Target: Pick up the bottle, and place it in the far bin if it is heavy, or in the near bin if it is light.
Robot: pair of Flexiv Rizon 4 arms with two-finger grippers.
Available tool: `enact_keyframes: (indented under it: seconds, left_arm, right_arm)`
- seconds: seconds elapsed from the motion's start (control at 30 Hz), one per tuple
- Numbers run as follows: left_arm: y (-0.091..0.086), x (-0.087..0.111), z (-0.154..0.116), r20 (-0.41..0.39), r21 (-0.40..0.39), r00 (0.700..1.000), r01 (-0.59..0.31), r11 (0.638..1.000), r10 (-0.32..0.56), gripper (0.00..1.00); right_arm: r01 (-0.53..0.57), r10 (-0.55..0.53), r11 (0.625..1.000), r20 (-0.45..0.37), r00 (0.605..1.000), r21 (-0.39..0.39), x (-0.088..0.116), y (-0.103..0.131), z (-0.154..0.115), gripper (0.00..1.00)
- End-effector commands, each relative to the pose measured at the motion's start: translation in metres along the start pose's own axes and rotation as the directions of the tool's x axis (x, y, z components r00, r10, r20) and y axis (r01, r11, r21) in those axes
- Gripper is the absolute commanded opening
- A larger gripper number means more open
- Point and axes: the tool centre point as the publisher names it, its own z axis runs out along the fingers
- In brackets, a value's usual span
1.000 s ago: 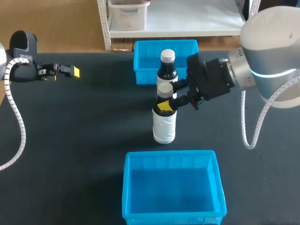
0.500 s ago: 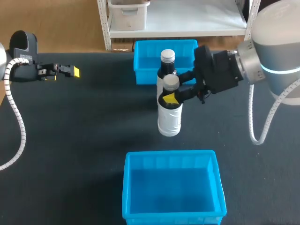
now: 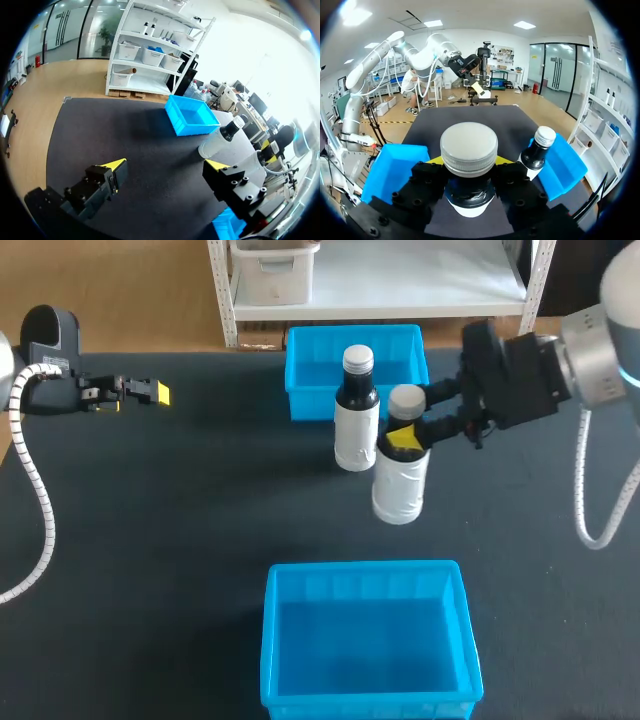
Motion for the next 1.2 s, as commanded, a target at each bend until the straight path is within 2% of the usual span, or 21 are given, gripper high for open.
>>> enact_keyframes:
  seconds: [0.03, 0.37, 0.63, 0.83, 1.2]
  left_arm:
    - [0.000, 0.000, 0.000, 0.000, 0.000, 1.000, 0.000, 1.000, 0.000, 1.00]
    - [0.000, 0.000, 0.000, 0.000, 0.000, 1.000, 0.000, 1.000, 0.000, 1.00]
    - [0.000, 0.000, 0.000, 0.000, 0.000, 1.000, 0.000, 1.000, 0.000, 1.00]
    - [0.000, 0.000, 0.000, 0.000, 0.000, 1.000, 0.000, 1.000, 0.000, 1.00]
    - [0.000, 0.000, 0.000, 0.000, 0.000, 1.000, 0.000, 1.000, 0.000, 1.00]
  right_arm:
    - [-0.005, 0.005, 1.000, -0.004, 1.000, 0.002, 0.002, 0.002, -0.026, 0.00]
    - [-0.003, 0.003, 1.000, -0.019, 1.000, 0.008, 0.012, -0.011, -0.072, 0.00]
    - [-0.022, 0.023, 1.000, -0.021, 1.000, 0.007, 0.026, -0.035, -0.104, 0.00]
    - [-0.004, 0.004, 1.000, -0.025, 1.000, 0.003, 0.028, -0.052, -0.126, 0.00]
    - [0.027, -0.027, 0.999, -0.002, 1.000, -0.024, 0.037, -0.062, -0.150, 0.00]
